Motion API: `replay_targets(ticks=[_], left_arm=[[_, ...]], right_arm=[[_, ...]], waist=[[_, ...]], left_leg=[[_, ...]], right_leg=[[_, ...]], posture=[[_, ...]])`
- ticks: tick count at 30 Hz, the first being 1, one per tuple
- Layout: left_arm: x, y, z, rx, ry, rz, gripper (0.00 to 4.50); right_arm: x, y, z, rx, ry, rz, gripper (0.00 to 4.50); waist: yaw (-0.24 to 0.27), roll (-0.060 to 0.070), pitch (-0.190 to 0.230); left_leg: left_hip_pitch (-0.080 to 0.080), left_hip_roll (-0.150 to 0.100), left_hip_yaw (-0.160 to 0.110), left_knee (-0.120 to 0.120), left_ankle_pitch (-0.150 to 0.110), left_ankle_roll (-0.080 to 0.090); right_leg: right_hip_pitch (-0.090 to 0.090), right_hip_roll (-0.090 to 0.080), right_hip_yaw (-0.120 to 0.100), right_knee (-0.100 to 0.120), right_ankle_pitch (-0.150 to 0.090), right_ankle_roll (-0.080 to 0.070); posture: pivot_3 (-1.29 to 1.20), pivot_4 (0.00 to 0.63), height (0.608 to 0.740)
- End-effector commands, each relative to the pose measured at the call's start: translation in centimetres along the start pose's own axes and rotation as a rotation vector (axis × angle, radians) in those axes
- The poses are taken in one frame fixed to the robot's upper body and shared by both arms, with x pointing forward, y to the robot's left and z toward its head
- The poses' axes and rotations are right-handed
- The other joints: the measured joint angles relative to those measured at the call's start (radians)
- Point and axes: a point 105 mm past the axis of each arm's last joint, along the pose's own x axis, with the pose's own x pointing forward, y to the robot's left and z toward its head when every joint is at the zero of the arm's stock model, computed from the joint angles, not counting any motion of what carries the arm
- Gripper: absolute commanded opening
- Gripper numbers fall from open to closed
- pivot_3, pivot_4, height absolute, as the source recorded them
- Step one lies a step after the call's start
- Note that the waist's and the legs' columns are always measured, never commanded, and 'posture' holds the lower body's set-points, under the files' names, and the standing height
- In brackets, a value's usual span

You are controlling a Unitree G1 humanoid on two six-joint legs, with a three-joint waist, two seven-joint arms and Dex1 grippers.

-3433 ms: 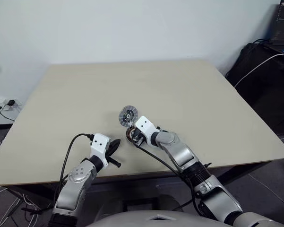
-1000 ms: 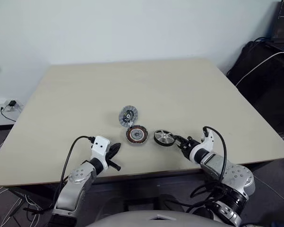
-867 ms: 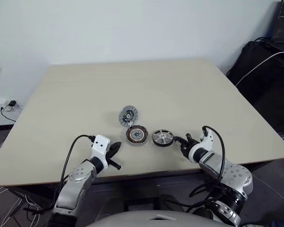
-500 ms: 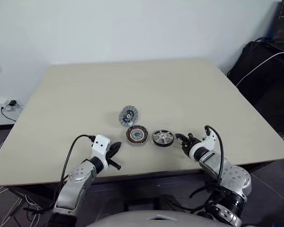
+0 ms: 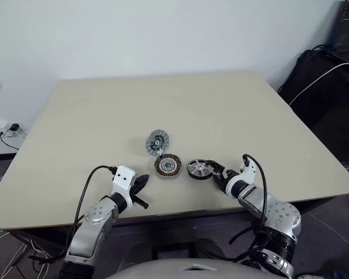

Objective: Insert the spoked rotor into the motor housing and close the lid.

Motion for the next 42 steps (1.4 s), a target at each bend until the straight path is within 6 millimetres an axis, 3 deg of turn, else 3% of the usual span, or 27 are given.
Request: replay_targets(ticks=[1,2,5,15,19,28,38,42], left_arm=[[0.1,0.1,0.9,0.020,-0.032,-0.002,0.00],[0.2,0.1,1.0,0.021,-0.032,-0.003,0.00],[0.2,0.1,0.9,0.021,-0.031,-0.004,0.00],[0.2,0.0,0.9,0.015,-0.029,-0.001,0.00],[0.1,0.0,0.8,0.013,-0.028,0.000,0.00],[0.1,-0.1,1.0,0.013,-0.033,-0.003,0.00],[-0.7,0.3,1.3,0.007,-0.051,0.025,0.00],[-0.9,0.3,1.2,0.004,-0.048,0.034,0.00]], right_arm=[[0.9,1.3,-2.1,0.028,0.057,0.067,4.16],[0.9,1.4,-2.3,0.029,0.061,0.069,4.16],[0.9,1.3,-2.5,0.030,0.068,0.069,3.59],[0.4,-0.9,-2.5,0.032,0.069,0.026,0.45],[0.2,-0.6,-2.1,0.043,0.061,0.067,0.42],[0.5,4.3,-1.6,0.024,0.074,0.351,0.42],[3.0,7.3,-4.4,-0.009,0.185,0.406,0.42],[3.6,7.4,-5.4,-0.010,0.227,0.400,0.42]], waist=[[-0.001,0.000,0.000],[-0.001,0.000,0.000],[0.000,0.000,0.000],[0.000,-0.002,-0.001],[0.000,-0.002,-0.001],[-0.001,-0.002,0.001],[0.001,-0.002,0.001],[0.001,-0.002,0.001]], left_leg=[[0.000,0.000,0.000,0.000,0.000,0.000],[0.000,0.000,0.000,0.000,0.000,0.000],[0.000,0.000,0.000,0.000,0.000,0.000],[0.001,0.000,0.000,0.000,-0.001,0.001],[0.001,0.000,0.000,0.000,-0.001,0.001],[0.000,0.000,0.000,0.000,-0.001,0.001],[-0.002,0.000,0.000,0.000,-0.001,0.002],[-0.004,-0.001,0.000,0.000,-0.002,0.002]], right_leg=[[0.000,0.000,0.000,0.000,0.000,0.000],[0.000,0.000,0.000,0.000,0.000,0.000],[0.000,0.000,0.000,0.000,0.000,0.000],[0.001,-0.001,0.000,0.000,-0.001,0.000],[0.001,-0.001,0.000,0.000,-0.002,0.002],[0.000,-0.001,0.000,0.000,-0.001,0.001],[-0.001,-0.002,0.000,0.000,0.000,0.001],[-0.004,-0.004,0.000,-0.001,0.000,0.001]], posture=[[0.00,0.000,0.740],[0.00,0.000,0.740],[0.00,0.000,0.740],[0.00,0.000,0.740],[0.00,0.000,0.740],[0.00,0.000,0.740],[0.00,0.000,0.740],[0.00,0.000,0.740]])
